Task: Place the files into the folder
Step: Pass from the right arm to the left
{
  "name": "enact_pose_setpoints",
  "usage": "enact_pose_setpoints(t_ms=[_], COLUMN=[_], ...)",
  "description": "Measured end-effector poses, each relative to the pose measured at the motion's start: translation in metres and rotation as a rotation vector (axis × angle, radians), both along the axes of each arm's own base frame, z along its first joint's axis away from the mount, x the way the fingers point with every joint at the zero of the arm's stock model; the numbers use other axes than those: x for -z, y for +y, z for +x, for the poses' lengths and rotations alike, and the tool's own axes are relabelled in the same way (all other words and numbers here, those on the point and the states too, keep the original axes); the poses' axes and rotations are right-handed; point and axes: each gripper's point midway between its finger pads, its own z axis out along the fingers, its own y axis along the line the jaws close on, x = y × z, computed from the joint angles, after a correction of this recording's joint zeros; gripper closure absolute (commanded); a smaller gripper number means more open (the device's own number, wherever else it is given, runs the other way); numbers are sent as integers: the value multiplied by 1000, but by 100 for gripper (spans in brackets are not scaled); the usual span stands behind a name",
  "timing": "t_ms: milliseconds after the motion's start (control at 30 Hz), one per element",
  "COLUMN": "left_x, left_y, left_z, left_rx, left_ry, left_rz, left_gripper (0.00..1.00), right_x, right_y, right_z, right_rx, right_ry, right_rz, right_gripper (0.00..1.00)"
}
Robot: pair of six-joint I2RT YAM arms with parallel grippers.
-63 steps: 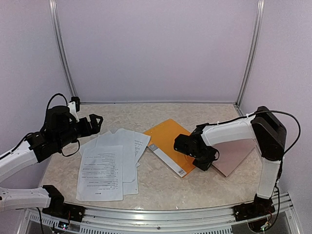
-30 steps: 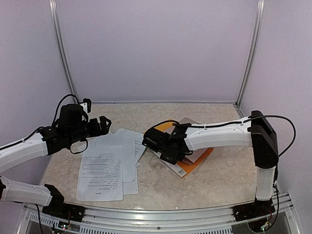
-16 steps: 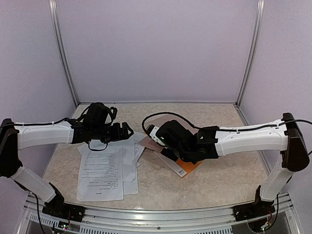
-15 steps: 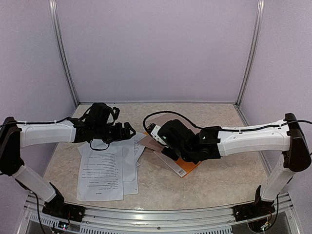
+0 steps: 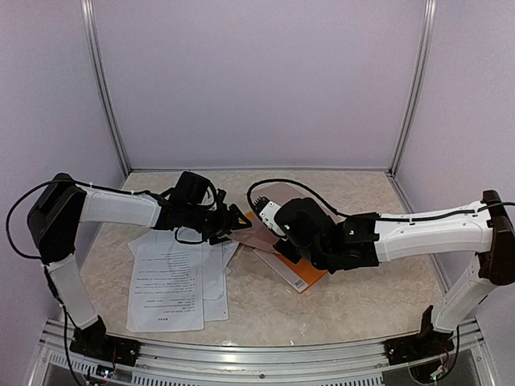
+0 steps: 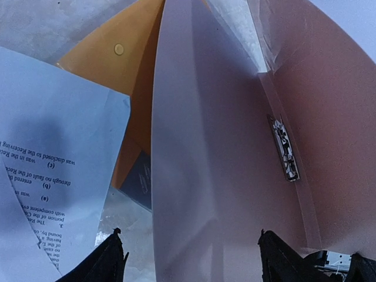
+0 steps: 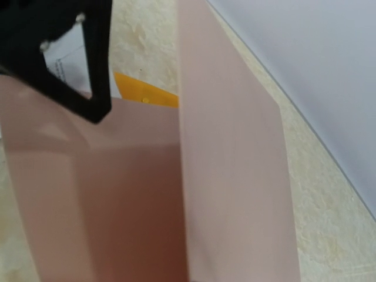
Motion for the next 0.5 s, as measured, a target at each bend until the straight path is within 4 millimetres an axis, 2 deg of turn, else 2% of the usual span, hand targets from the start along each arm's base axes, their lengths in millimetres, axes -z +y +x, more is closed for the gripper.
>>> enact_pose_setpoints(t_ms=[133,233,367,500], left_x=[7,10,3,-6], left_y=[-9,-14,-20,-20], left_z=[-1,-2,0,3], left_rx=[5,9,20,22], left_ry=[55,86,76,34], left_rz=[-45,-75,-116,-125], left_gripper=[47,70,100,100], right_x=[0,-1,-6,-13], right_y=[-2,-4,-10,-20], right_z=[0,0,1,1], right_rx=[13,24,50,100], right_ry=[-1,-5,-16,-26], right_rz=[12,21,41,86], right_gripper=[100,100,100,100])
